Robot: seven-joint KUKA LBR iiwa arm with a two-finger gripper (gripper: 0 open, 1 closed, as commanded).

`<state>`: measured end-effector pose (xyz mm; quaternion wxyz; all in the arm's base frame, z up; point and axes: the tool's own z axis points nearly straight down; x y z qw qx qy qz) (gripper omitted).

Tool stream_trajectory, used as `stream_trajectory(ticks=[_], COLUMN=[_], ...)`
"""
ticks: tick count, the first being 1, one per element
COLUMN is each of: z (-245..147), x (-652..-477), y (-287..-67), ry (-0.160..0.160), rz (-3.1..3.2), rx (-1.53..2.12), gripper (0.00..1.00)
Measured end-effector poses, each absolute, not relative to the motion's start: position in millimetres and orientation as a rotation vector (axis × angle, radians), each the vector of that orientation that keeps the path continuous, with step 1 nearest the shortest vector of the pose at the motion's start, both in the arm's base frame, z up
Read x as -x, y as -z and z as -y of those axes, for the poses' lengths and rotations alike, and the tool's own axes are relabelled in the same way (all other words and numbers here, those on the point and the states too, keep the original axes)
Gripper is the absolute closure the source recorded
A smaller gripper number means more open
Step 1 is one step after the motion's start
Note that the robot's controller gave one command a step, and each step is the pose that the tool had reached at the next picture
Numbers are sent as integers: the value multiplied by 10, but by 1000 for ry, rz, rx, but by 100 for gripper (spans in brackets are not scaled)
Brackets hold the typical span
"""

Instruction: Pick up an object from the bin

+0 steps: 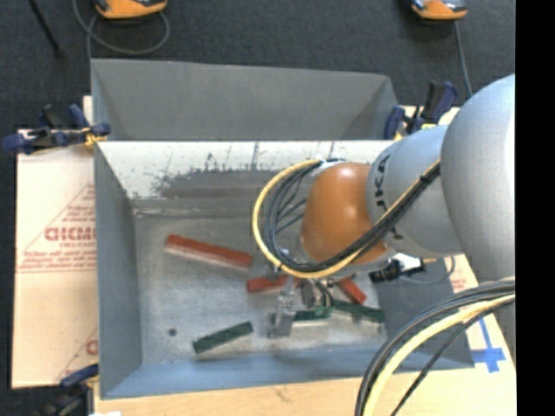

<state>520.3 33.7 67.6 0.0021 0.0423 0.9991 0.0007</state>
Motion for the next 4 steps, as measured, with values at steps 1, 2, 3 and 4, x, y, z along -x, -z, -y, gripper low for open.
stream_trajectory(ticks=[1, 2, 3, 4], z=[-216, -920, -743, -748], x=[-4908, -5297, -5584, -5581], y=[-1008, -692, -708, -710], ry=[2, -7, 1, 0], rz=[-3142, -3137, -3116, -3117], rx=[-42, -26, 347, 344], gripper=[0, 0, 0, 100])
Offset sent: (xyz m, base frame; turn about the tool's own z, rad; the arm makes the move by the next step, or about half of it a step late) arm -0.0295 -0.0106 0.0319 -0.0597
